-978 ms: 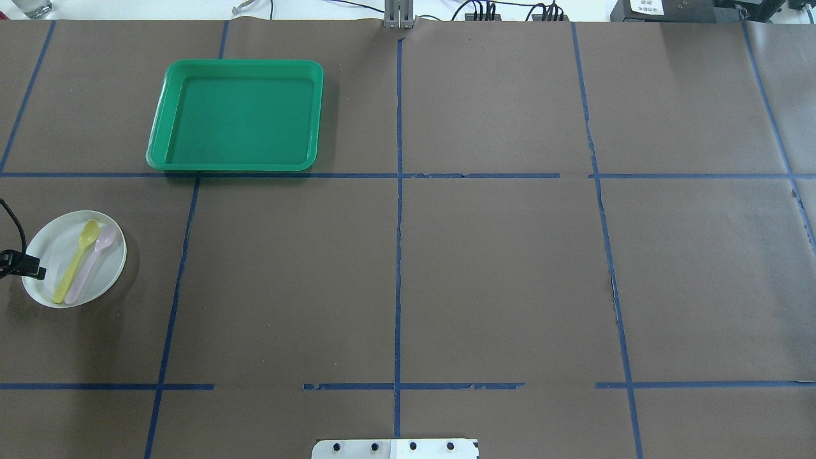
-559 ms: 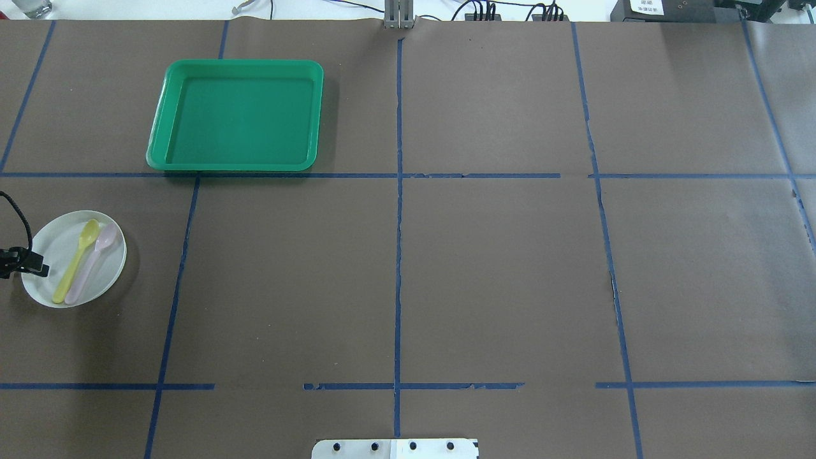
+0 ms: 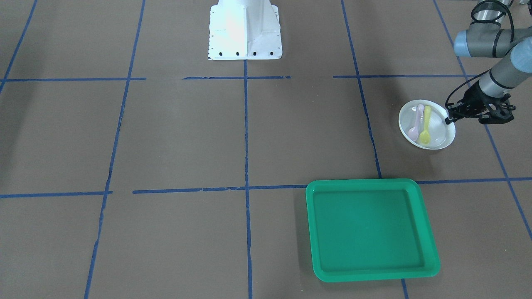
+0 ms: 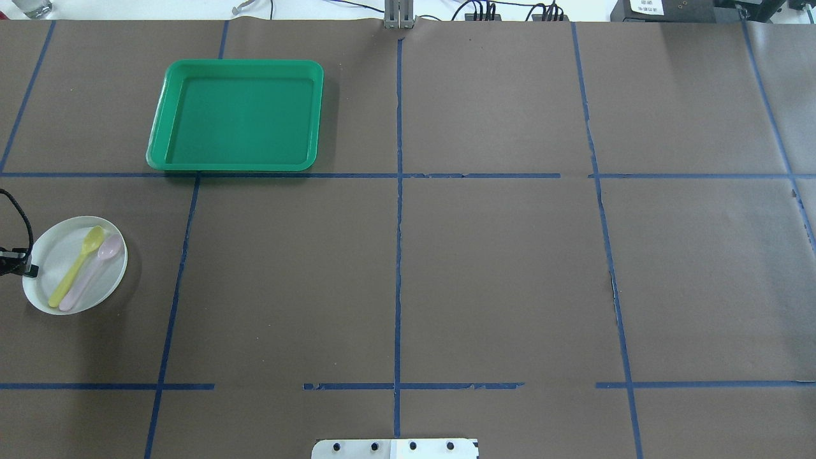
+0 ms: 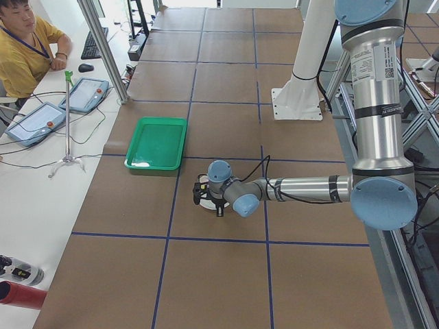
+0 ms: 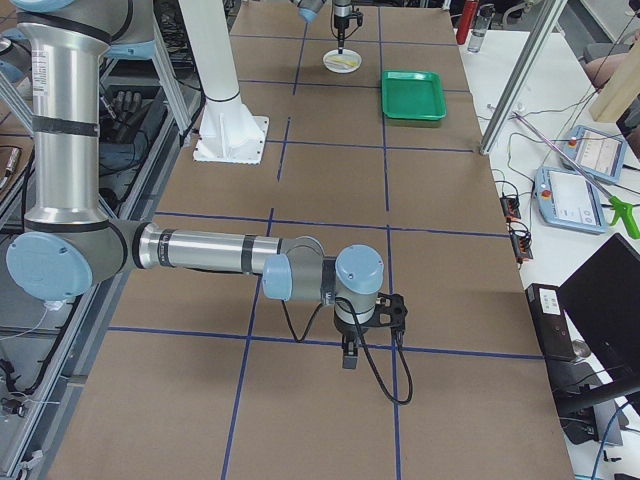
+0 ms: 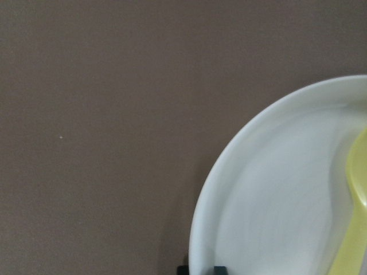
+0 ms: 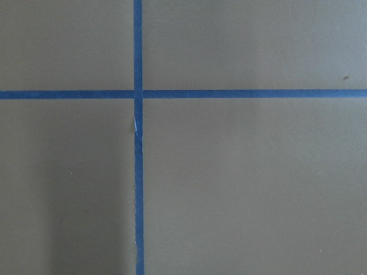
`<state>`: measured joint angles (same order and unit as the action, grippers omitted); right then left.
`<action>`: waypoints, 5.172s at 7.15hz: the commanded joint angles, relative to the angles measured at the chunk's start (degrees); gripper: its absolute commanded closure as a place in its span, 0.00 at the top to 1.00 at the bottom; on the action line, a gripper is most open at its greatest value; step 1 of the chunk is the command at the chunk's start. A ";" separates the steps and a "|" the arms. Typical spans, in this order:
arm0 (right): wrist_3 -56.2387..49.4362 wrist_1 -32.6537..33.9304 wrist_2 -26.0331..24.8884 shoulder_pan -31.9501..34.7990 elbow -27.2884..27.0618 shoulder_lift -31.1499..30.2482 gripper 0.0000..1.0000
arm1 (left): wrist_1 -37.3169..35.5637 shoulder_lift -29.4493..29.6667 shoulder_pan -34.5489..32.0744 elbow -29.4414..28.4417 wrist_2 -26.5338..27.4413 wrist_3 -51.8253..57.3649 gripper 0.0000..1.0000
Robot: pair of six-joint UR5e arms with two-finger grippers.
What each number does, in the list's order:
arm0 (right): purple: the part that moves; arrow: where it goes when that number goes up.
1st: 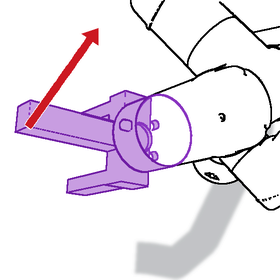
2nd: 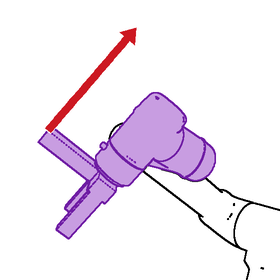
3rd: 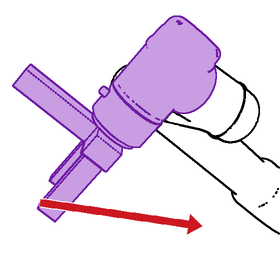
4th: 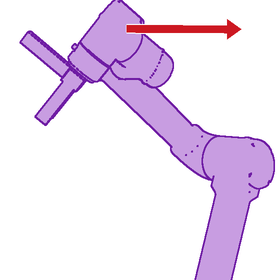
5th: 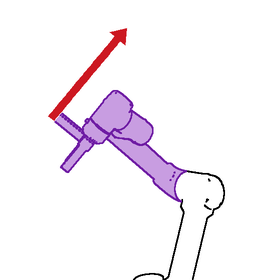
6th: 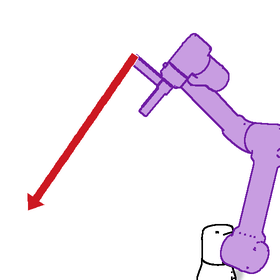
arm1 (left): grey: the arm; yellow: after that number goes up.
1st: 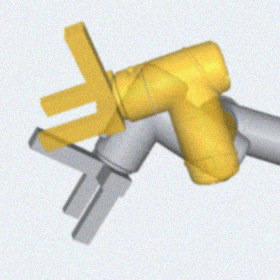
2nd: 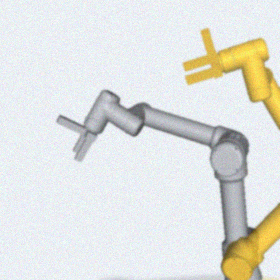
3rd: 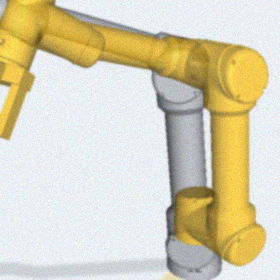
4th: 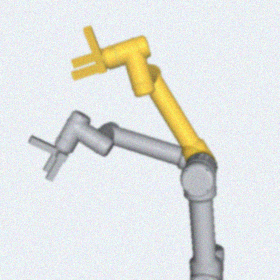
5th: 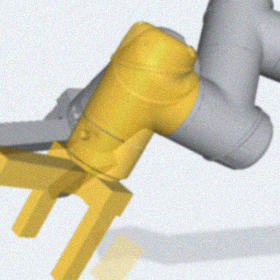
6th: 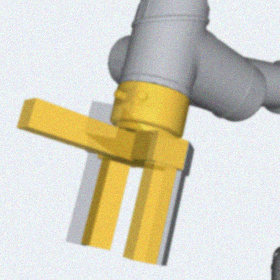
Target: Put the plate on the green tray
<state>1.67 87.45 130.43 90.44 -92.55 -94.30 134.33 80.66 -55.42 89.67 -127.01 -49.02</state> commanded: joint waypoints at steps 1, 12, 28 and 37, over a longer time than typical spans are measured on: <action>0.00 0.00 0.00 0.00 0.00 0.00 1.00 | 0.05 0.37 -0.39 2.78 -5.57 -2.47 0.00; 0.00 0.00 0.00 0.00 0.00 0.00 1.00 | -1.09 32.35 -3.03 -14.95 -7.57 -35.00 0.00; 0.00 0.00 0.00 0.00 0.00 0.00 1.00 | 0.67 16.76 -13.27 -5.57 -7.10 -3.65 0.91; 0.00 0.00 0.00 0.00 0.00 0.00 1.00 | -30.71 8.46 -38.62 0.85 -6.76 52.27 1.00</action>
<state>1.67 87.45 130.43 90.44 -92.55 -94.31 104.51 89.24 -93.88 89.44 -133.73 3.28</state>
